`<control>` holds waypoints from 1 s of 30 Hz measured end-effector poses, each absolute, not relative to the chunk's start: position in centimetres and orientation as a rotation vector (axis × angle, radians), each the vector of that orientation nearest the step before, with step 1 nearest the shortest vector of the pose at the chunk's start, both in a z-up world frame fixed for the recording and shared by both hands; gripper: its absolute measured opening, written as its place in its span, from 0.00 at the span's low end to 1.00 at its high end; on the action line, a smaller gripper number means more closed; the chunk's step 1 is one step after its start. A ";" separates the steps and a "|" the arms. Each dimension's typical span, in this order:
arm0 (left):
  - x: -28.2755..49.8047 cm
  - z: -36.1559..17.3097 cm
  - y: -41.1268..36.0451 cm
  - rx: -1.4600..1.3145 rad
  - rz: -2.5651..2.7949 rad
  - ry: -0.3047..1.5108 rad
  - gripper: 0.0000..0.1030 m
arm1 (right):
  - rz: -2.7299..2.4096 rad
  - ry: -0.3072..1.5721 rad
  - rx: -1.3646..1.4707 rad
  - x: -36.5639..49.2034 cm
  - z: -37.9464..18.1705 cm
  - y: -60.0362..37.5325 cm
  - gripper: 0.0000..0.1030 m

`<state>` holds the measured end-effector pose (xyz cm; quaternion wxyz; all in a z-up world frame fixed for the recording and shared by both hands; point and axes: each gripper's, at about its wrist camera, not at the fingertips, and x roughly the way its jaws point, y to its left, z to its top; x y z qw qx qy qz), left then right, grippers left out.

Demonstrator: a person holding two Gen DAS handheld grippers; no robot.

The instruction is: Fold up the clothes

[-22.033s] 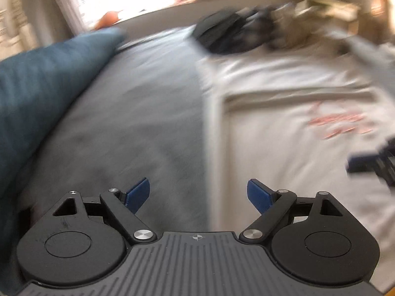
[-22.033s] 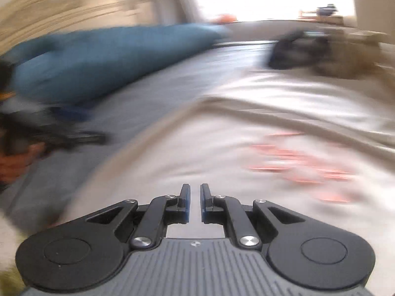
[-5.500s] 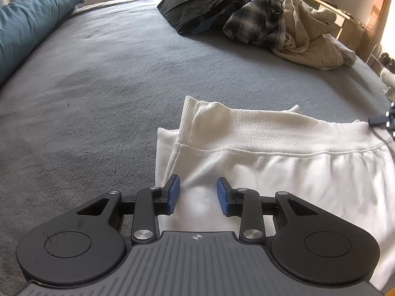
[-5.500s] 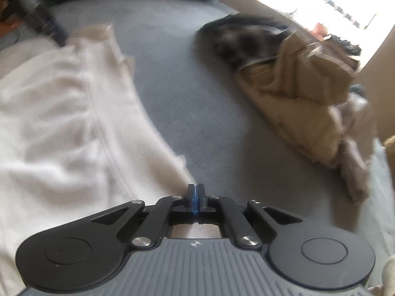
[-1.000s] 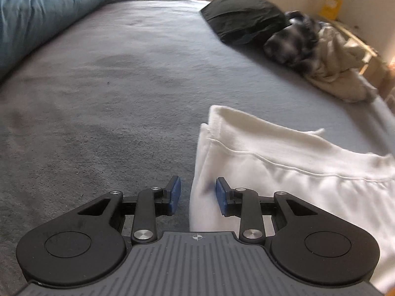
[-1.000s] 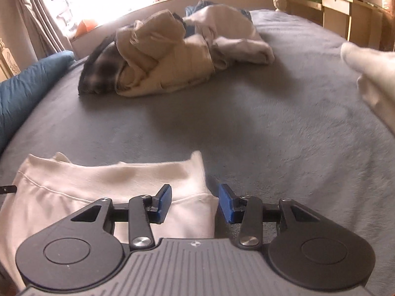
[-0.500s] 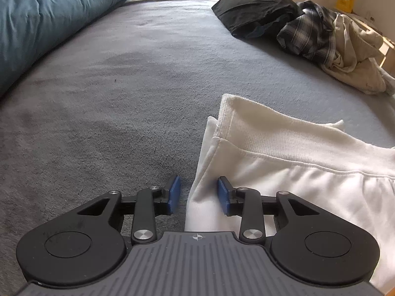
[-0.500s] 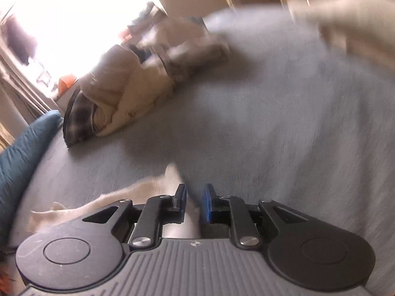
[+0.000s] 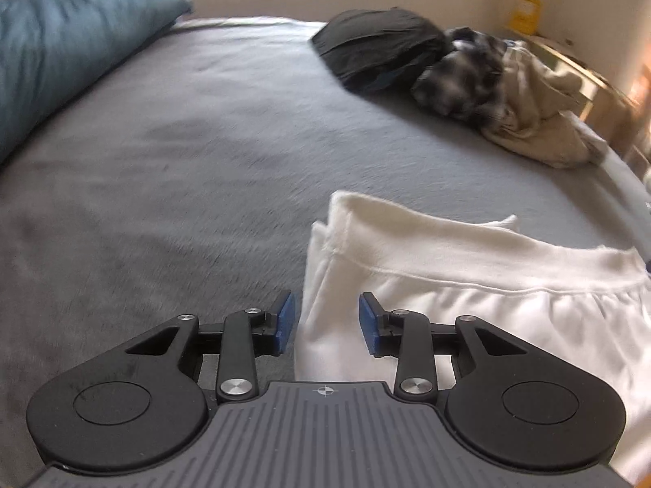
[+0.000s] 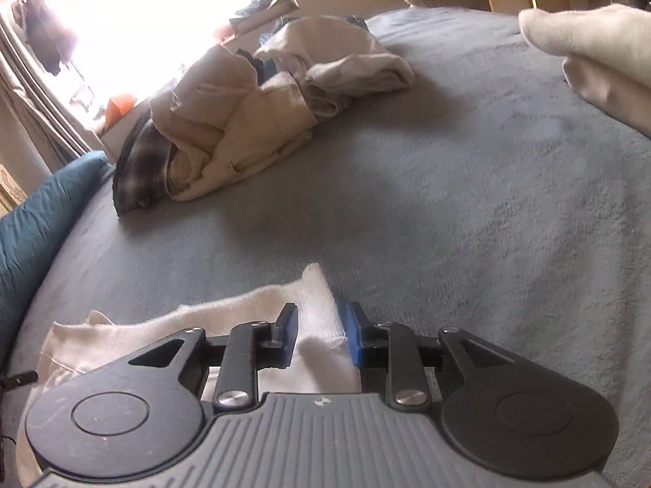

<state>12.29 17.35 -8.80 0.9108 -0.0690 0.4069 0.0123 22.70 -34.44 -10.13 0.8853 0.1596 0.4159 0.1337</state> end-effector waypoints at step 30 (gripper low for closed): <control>14.1 -8.8 16.5 -0.066 0.074 0.698 0.09 | 0.261 0.735 0.268 22.2 -9.3 -33.1 0.03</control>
